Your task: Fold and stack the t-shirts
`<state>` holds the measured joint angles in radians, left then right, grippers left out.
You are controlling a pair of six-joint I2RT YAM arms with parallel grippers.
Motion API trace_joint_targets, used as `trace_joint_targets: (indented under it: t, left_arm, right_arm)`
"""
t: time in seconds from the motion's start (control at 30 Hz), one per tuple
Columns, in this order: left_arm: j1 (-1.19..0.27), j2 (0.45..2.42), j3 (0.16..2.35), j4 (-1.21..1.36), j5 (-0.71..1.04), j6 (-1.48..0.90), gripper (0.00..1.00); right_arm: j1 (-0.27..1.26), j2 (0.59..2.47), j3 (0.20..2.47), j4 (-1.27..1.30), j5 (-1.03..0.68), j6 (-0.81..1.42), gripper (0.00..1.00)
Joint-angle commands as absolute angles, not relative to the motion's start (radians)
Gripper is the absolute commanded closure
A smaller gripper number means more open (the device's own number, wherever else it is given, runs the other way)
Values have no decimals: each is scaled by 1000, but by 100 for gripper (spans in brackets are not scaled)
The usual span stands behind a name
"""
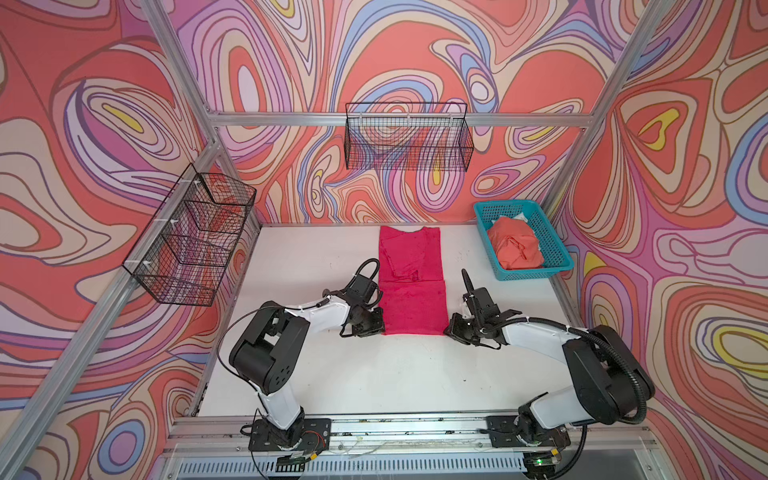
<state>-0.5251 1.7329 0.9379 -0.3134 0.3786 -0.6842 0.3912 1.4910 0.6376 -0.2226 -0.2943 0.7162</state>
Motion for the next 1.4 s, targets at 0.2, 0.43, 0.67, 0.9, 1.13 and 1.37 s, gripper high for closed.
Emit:
trace_joint_targets:
  t: [0.2, 0.43, 0.67, 0.9, 1.13, 1.37]
  left_arm:
    - [-533, 1753, 964, -379, 349, -667, 95]
    - [-532, 1713, 989, -426, 369, -670, 100]
    - [-532, 1653, 1037, -511, 402, -673, 100]
    - [-532, 1618, 1065, -604, 455, -672, 100]
    - [-535, 1552, 1059, -679, 467, -677, 100]
    - [-533, 1566, 1174, -740, 479, -663, 100]
  right_arm:
    - [391, 1525, 643, -248, -275, 716, 100]
    - [391, 1471, 658, -298, -276, 725, 100]
    - [390, 1358, 715, -427, -274, 733, 100]
    - [393, 1279, 724, -503, -293, 753, 100]
    - [402, 1175, 718, -573, -285, 794, 100]
    - [402, 1165, 813, -638, -245, 788, 100]
